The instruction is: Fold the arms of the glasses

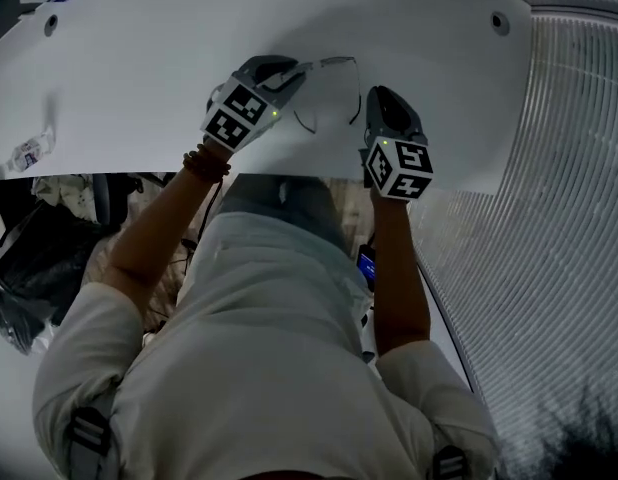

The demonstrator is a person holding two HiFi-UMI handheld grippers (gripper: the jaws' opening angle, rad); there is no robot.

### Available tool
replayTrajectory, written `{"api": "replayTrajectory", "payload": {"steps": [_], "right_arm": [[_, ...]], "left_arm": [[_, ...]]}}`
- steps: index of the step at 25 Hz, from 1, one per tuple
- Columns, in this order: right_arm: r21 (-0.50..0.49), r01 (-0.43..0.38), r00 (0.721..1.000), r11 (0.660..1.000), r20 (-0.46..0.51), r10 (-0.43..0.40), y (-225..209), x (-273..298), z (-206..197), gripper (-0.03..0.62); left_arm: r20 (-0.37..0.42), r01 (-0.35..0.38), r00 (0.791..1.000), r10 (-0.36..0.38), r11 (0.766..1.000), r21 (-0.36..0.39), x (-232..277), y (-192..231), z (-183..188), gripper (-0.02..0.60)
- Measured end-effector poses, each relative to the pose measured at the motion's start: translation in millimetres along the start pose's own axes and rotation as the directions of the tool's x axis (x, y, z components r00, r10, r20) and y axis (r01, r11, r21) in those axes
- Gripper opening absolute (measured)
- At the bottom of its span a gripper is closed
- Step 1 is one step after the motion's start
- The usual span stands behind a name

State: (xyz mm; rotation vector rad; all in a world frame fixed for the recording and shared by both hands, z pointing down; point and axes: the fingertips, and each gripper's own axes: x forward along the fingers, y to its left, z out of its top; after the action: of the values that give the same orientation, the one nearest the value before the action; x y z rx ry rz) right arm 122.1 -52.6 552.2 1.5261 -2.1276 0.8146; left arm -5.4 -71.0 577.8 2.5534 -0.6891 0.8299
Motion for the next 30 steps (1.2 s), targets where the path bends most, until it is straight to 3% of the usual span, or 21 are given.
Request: {"api": "replayTrajectory", "payload": {"steps": [6,11,19,30], "right_arm": [[0.043,0.054,0.997,0.998,-0.049,-0.052,-21.9,16.8,-20.6,0.034],[0.008,0.091,0.987,0.996,-0.137,-0.089,-29.8,26.0,-48.0,0.034],[-0.003,0.049,0.980,0.999,-0.191,-0.049,-13.6,38.0,-68.5,0.031],[-0.009,-0.018,0.981,1.000,-0.196,0.016,21.1,52.9,-65.4,0.029]], "left_arm": [[-0.038,0.001,0.999,-0.001,1.000,-0.006,13.6,4.2,-13.2,0.086],[-0.045,-0.005,0.999,0.005,1.000,-0.015,17.5,5.6,-18.2,0.078],[-0.054,-0.016,0.998,0.015,1.000,-0.018,21.2,8.1,-23.0,0.054],[-0.068,0.006,0.998,-0.006,1.000,-0.001,23.4,-1.2,-27.8,0.031]]}}
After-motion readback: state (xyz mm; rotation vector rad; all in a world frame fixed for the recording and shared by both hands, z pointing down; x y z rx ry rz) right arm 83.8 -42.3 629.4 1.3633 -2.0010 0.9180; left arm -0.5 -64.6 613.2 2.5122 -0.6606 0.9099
